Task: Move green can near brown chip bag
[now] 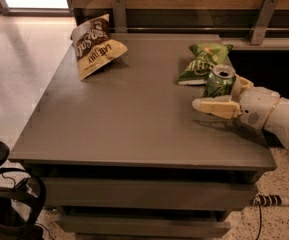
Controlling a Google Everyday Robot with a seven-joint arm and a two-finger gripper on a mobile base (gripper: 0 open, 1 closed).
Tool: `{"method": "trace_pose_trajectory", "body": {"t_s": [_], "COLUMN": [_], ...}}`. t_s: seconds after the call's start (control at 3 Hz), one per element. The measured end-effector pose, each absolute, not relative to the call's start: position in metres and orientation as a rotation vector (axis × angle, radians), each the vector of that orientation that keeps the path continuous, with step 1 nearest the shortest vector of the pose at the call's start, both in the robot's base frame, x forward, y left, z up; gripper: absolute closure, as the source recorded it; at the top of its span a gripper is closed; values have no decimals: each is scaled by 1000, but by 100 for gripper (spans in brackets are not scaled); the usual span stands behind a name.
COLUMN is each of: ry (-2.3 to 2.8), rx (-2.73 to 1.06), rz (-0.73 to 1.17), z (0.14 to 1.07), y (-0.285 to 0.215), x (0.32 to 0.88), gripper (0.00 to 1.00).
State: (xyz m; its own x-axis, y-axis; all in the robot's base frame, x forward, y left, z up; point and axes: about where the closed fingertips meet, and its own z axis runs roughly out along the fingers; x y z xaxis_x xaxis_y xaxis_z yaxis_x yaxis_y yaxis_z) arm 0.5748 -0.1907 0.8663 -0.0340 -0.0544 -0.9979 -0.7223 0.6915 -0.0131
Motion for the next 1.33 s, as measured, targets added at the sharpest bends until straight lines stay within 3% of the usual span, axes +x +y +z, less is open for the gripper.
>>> {"method": "trace_pose_trajectory", "body": {"t_s": [0.33,0.67,1.0,1.33], "ry": [1528,1526,1524,1523], "rx": [-668,-673,-676,-678], "rz": [608,612,615,616], "z": [867,868,868,869], "y": [-188,-185,-182,-181], "x": [575,575,576,576], "gripper": [39,70,95,100]}}
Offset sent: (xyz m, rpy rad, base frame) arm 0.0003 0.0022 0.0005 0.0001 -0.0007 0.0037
